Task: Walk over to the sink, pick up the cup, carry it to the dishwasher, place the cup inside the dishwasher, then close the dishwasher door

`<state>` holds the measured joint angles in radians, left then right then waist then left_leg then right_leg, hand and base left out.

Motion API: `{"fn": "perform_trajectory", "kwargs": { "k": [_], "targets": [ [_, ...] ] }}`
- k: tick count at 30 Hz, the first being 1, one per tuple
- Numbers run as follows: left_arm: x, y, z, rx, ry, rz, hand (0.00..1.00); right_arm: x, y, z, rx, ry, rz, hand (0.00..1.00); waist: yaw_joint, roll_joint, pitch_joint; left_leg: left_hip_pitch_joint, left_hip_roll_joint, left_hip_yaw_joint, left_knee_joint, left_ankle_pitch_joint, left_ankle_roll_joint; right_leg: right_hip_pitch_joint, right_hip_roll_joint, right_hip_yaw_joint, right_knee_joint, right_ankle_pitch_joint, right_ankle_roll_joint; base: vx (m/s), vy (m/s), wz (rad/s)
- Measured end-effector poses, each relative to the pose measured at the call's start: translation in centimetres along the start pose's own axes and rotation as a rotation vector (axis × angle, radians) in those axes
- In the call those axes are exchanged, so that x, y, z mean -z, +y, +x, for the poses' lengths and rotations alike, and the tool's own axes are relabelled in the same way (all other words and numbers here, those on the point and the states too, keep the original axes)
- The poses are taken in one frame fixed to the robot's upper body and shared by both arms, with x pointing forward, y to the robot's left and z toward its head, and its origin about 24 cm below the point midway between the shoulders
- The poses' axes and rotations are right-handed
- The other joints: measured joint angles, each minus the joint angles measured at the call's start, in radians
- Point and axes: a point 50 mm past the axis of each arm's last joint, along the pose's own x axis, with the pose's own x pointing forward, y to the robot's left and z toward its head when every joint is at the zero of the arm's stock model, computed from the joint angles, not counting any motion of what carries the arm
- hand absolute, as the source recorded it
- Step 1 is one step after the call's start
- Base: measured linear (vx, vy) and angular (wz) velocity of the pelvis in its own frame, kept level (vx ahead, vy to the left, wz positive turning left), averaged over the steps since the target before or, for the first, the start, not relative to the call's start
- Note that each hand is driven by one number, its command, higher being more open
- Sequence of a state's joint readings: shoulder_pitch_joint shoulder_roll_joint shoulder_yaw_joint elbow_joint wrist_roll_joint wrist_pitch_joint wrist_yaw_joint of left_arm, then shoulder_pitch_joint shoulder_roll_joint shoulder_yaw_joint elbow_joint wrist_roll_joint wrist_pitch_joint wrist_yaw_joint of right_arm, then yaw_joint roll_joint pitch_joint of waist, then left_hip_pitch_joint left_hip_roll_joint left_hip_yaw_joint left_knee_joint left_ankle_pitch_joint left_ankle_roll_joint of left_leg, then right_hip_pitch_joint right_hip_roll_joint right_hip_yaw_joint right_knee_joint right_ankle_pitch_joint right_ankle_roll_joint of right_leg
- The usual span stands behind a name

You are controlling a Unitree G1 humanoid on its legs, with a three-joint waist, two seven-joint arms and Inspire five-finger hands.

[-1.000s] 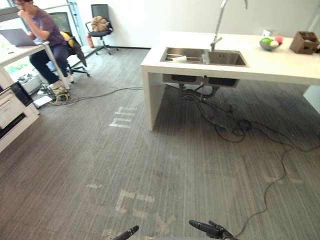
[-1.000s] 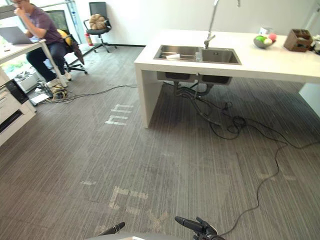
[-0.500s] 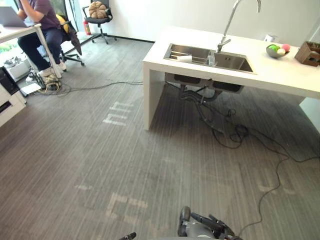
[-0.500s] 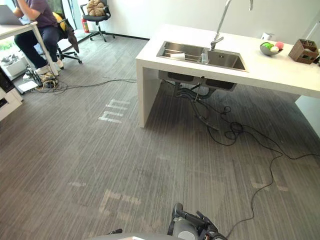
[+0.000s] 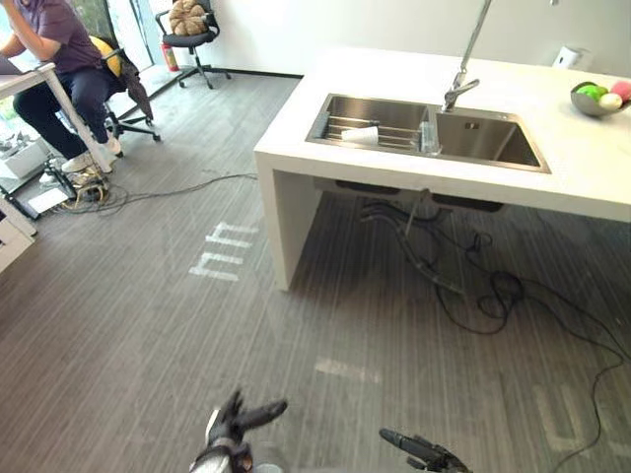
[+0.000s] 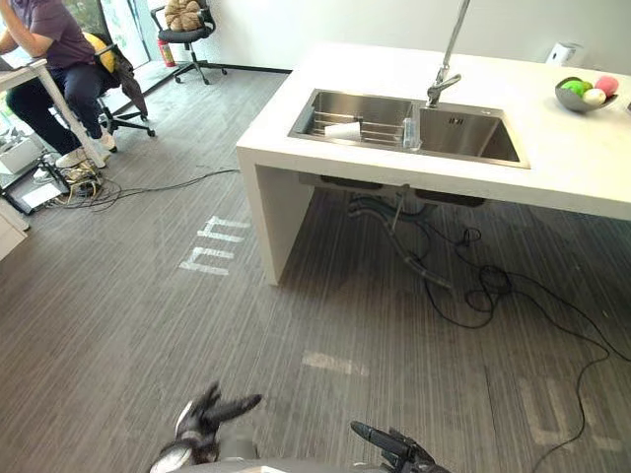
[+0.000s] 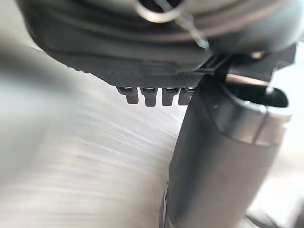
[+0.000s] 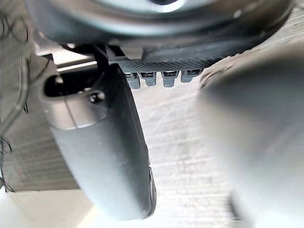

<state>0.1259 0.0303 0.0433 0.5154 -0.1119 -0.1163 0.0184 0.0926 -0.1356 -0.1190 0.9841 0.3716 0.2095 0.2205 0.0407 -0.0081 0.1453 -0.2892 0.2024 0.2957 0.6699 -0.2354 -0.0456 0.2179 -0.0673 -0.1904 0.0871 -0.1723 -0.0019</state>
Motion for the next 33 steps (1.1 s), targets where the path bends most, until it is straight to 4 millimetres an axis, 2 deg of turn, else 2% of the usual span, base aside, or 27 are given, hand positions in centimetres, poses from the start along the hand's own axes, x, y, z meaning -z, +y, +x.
{"fn": "perform_trajectory", "kwargs": {
  "k": [1,2,3,4,5,7,8,9,11,12,13,14,15,16,18,19,20,21,22,23,25,26,28,29,31,32,33],
  "targets": [
    [-3.8,-1.6,0.1,0.040,-0.183,-0.020,1.00,-0.3,-0.4,-0.1,0.006,-0.001,-0.018,1.00,-0.001,0.020,-0.004,0.006,-0.033,0.049,-0.300,0.141,0.003,0.022,-0.003,0.022,0.010,-0.038,0.038,0.51,0.240,-0.53],
    [-7.4,-2.4,-0.4,0.069,-0.370,-0.048,1.00,0.0,-0.7,-0.2,0.018,0.016,-0.015,1.00,0.006,0.031,-0.001,0.052,-0.053,0.051,-0.417,0.334,0.086,0.061,-0.010,0.079,0.011,-0.086,0.067,0.52,0.264,-0.35],
    [-9.0,-2.7,-0.6,0.084,-0.442,-0.048,1.00,0.3,-0.4,-0.1,0.010,0.019,-0.013,1.00,-0.003,0.009,-0.014,0.056,-0.085,0.051,-0.427,0.321,0.055,0.060,-0.022,0.121,0.008,-0.090,0.061,0.49,0.226,-0.08],
    [-13.2,-3.5,-1.5,0.119,-0.628,-0.081,1.00,0.4,-0.2,-0.2,-0.015,0.016,-0.020,1.00,-0.005,-0.008,-0.026,0.046,-0.113,0.044,-0.405,0.278,0.073,0.056,-0.016,0.159,0.002,-0.081,0.048,0.38,0.146,0.24],
    [-15.1,-3.7,-2.2,0.135,-0.731,-0.097,1.00,0.5,-0.2,-0.2,-0.015,0.021,-0.026,1.00,-0.002,-0.010,-0.021,0.041,-0.119,0.044,-0.376,0.249,0.082,0.058,-0.024,0.149,0.004,-0.084,0.038,0.36,0.120,0.13],
    [-21.1,-4.0,-7.3,0.175,-1.162,-0.139,1.00,0.7,-0.6,-0.3,-0.006,0.032,-0.034,1.00,-0.003,-0.004,-0.025,0.044,-0.122,0.050,-0.291,0.156,0.092,0.063,-0.041,0.184,0.061,-0.072,0.027,0.43,0.140,-0.03],
    [-23.5,-4.0,-10.1,0.206,-1.370,-0.146,1.00,0.9,-0.6,-0.3,-0.005,0.029,-0.019,1.00,-0.004,-0.004,-0.029,0.074,-0.119,0.051,-0.280,0.136,0.101,0.061,-0.038,0.189,0.124,-0.052,0.031,0.49,0.134,-0.03],
    [-24.5,-4.1,-11.4,0.228,-1.466,-0.154,1.00,1.1,-0.5,-0.3,-0.008,0.030,-0.009,1.00,-0.004,-0.005,-0.035,0.094,-0.118,0.052,-0.283,0.127,0.101,0.054,-0.037,0.190,0.168,-0.040,0.033,0.42,0.084,-0.07],
    [-27.0,-4.7,-15.3,0.281,-1.767,-0.193,1.00,1.6,-0.3,-0.3,-0.009,0.018,0.018,1.00,0.001,-0.025,-0.058,0.200,-0.130,0.070,-0.355,0.104,0.086,-0.048,-0.051,0.188,0.461,0.021,0.090,0.37,0.050,-0.23],
    [-27.9,-4.9,-16.9,0.305,-1.904,-0.198,1.00,1.7,0.0,-0.2,-0.013,0.001,0.038,1.00,-0.007,-0.041,-0.073,0.264,-0.150,0.085,-0.409,0.097,0.079,-0.148,-0.095,0.176,0.679,0.132,0.206,0.40,0.050,-0.28],
    [-28.2,-5.1,-17.5,0.316,-1.951,-0.216,1.00,1.6,0.1,-0.2,-0.015,-0.015,0.043,1.00,-0.012,-0.049,-0.081,0.297,-0.157,0.093,-0.431,0.092,0.077,-0.195,-0.123,0.160,0.788,0.167,0.210,0.38,0.033,-0.37],
    [-28.6,-5.4,-18.3,0.313,-2.012,-0.234,1.00,1.1,0.2,-0.3,-0.017,-0.054,0.043,1.00,-0.021,-0.060,-0.087,0.366,-0.164,0.110,-0.452,0.071,0.068,-0.285,-0.185,0.108,0.976,0.152,0.159,0.37,0.026,-0.38],
    [-28.9,-5.7,-18.3,0.309,-2.026,-0.240,1.00,0.3,-0.1,-0.5,-0.014,-0.093,0.034,1.00,-0.045,-0.053,-0.094,0.439,-0.149,0.125,-0.481,0.052,0.048,-0.368,-0.224,0.045,1.068,0.087,0.065,0.36,0.015,-0.34],
    [-29.1,-5.8,-18.1,0.309,-2.023,-0.242,1.00,0.2,-0.2,-0.6,-0.016,-0.107,0.033,1.00,-0.054,-0.050,-0.097,0.462,-0.140,0.128,-0.497,0.052,0.039,-0.397,-0.228,0.018,1.055,0.066,0.051,0.34,-0.004,-0.10],
    [-30.1,-6.5,-16.8,0.314,-1.977,-0.213,1.00,-0.3,0.0,-0.7,-0.021,-0.138,0.036,1.00,-0.082,-0.047,-0.099,0.512,-0.102,0.125,-0.542,0.065,0.008,-0.465,-0.222,-0.095,0.859,0.011,0.038,0.35,-0.077,0.14],
    [-30.5,-6.7,-16.2,0.304,-1.945,-0.199,1.00,-0.3,0.0,-0.7,-0.020,-0.139,0.042,1.00,-0.086,-0.044,-0.100,0.526,-0.089,0.125,-0.554,0.071,-0.002,-0.468,-0.213,-0.128,0.765,0.009,0.034,0.45,-0.233,0.05],
    [-30.9,-6.9,-14.8,0.275,-1.859,-0.150,1.00,0.0,-0.1,-0.7,-0.010,-0.135,0.046,1.00,-0.088,-0.037,-0.103,0.552,-0.068,0.129,-0.568,0.080,-0.019,-0.462,-0.194,-0.187,0.565,0.019,0.026,0.39,-0.247,-0.06],
    [-31.0,-6.9,-14.2,0.264,-1.816,-0.123,1.00,0.0,-0.1,-0.7,-0.006,-0.131,0.033,1.00,-0.089,-0.034,-0.104,0.565,-0.059,0.133,-0.571,0.080,-0.029,-0.457,-0.184,-0.209,0.463,0.037,0.024,0.41,-0.272,-0.14],
    [-31.1,-7.1,-12.9,0.265,-1.721,-0.076,1.00,0.3,-0.1,-0.7,-0.002,-0.118,0.007,1.00,-0.091,-0.031,-0.103,0.595,-0.045,0.143,-0.571,0.068,-0.062,-0.434,-0.161,-0.222,0.254,0.134,0.000,0.36,-0.238,-0.21],
    [-30.9,-7.2,-11.6,0.261,-1.627,-0.012,1.00,0.9,-0.1,-0.8,0.003,-0.100,-0.026,1.00,-0.089,-0.039,-0.108,0.632,-0.045,0.153,-0.569,0.039,-0.111,-0.417,-0.149,-0.214,0.116,0.340,-0.031,0.45,-0.292,-0.36],
    [-28.8,-7.6,-8.8,0.249,-1.412,0.058,1.00,0.6,-1.7,-1.2,0.050,-0.082,-0.093,1.00,-0.088,0.065,-0.132,0.645,0.036,0.197,-0.555,0.041,-0.145,-0.398,-0.062,-0.203,0.121,0.313,-0.039,0.46,-0.271,-0.38],
    [-27.8,-8.6,-7.1,0.250,-1.289,0.142,1.00,0.3,-2.0,-1.3,0.055,-0.069,-0.096,1.00,-0.085,0.086,-0.130,0.644,0.039,0.207,-0.572,0.049,-0.150,-0.393,-0.040,-0.197,0.107,0.299,-0.042,0.26,-0.159,-0.25],
    [-26.3,-9.4,-4.6,0.225,-1.101,0.272,1.00,-0.4,-1.8,-1.1,0.042,-0.059,-0.123,1.00,-0.097,0.099,-0.128,0.640,0.039,0.239,-0.589,0.079,-0.131,-0.390,-0.017,-0.194,0.104,0.275,-0.050,0.11,-0.110,-0.22],
    [-24.9,-9.5,-3.0,0.204,-0.971,0.324,1.00,-0.5,-1.6,-1.1,0.030,-0.050,-0.141,1.00,-0.103,0.097,-0.125,0.648,0.050,0.240,-0.586,0.095,-0.138,-0.391,-0.007,-0.192,0.120,0.240,-0.043,0.07,-0.109,-0.24],
    [-23.2,-8.8,-1.8,0.150,-0.847,0.389,1.00,-0.6,-1.2,-1.0,0.013,-0.035,-0.166,1.00,-0.101,0.087,-0.123,0.644,0.063,0.241,-0.544,0.112,-0.119,-0.390,0.007,-0.193,0.120,0.211,-0.049,0.02,-0.126,-0.29],
    [-22.3,-8.3,-1.5,0.117,-0.802,0.432,1.00,-0.5,-1.2,-1.0,0.013,-0.020,-0.177,1.00,-0.088,0.081,-0.127,0.617,0.079,0.239,-0.490,0.132,-0.086,-0.376,0.016,-0.208,0.078,0.200,-0.022,0.11,-0.199,-0.18],
    [-21.7,-8.2,-1.2,0.085,-0.769,0.483,1.00,-0.7,-1.7,-1.3,0.019,-0.008,-0.189,1.00,-0.079,0.099,-0.117,0.528,0.154,0.155,-0.323,0.142,-0.070,-0.365,0.014,-0.180,0.206,0.136,-0.041,0.17,-0.213,0.05]
  ]
}}
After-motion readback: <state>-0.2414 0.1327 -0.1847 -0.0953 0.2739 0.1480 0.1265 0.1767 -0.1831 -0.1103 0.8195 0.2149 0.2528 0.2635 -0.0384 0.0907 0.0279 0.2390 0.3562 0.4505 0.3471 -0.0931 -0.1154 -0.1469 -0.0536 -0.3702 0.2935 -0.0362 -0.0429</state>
